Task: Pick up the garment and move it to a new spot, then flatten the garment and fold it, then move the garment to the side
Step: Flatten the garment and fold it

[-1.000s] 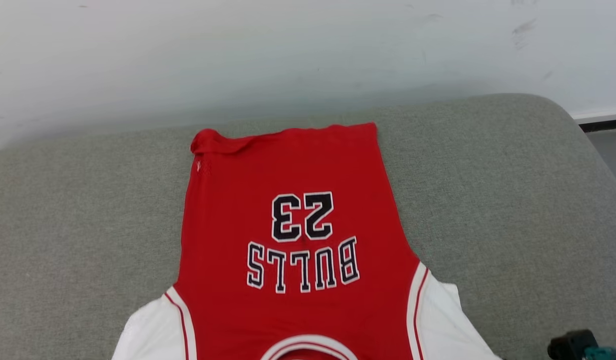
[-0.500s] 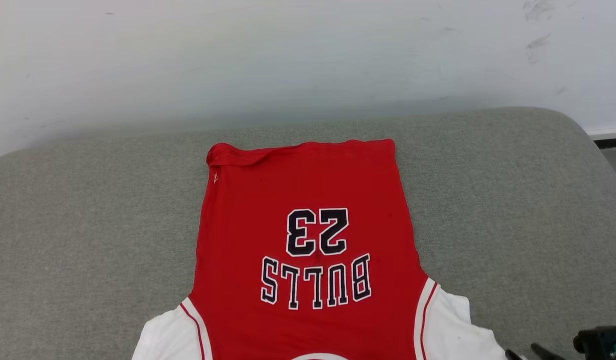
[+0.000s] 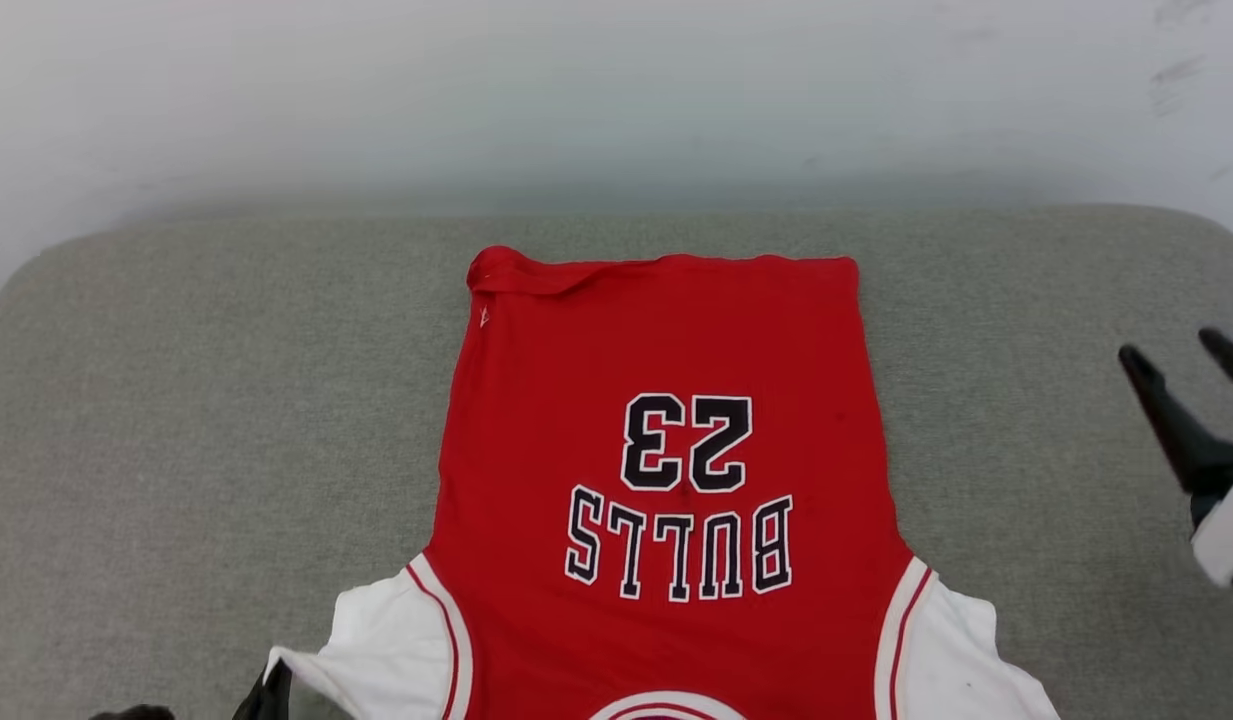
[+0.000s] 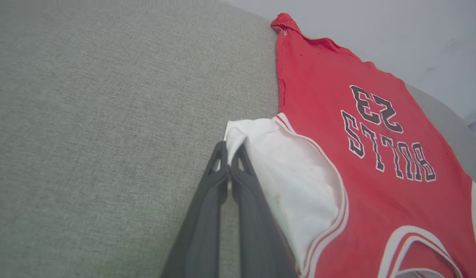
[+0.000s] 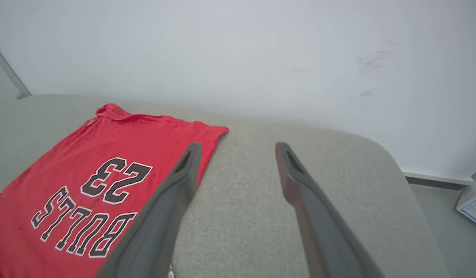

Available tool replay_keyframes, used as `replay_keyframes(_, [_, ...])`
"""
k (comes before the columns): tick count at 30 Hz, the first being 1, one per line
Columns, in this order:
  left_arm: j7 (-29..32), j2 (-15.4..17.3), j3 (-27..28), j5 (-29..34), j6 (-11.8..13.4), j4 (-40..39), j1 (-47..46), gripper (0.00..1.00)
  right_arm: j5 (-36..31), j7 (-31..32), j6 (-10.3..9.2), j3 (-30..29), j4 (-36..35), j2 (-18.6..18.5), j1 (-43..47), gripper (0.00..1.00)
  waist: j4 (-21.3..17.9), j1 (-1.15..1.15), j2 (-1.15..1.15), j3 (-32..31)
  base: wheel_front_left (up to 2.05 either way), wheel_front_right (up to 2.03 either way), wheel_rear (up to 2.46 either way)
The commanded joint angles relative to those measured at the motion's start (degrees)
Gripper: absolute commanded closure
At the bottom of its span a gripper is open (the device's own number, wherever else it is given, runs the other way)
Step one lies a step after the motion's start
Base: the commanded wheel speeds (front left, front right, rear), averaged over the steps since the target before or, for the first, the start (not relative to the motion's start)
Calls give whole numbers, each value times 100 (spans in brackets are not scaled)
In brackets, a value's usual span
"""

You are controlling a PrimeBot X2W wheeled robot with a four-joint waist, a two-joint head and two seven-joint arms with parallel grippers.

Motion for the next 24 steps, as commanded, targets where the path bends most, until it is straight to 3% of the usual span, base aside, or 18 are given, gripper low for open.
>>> replay_keyframes(1, [-16,-37,-35,76,-51,-11,-229,100,19,197,-5,-38,67,-58,-404,0,232,0,0,242,0,0,0])
replay_keyframes(10, [-34,-402,-220,489,-258,38,-1117,100,-22,1829,-6,275,879,-414,-2317,0,919,0,0,1076,0,0,0])
replay_keyframes(20, [-44,-944,-347,898,-649,300,-1878,100,-241,4481,-5,581,2046,-472,-4047,0,1591,0,0,1997,0,0,0])
replay_keyframes(24, [-45,-1183,-303,1074,-807,402,-2100,100,-433,5069,-6,462,2294,-391,-4543,0,1804,0,0,2301,0,0,0])
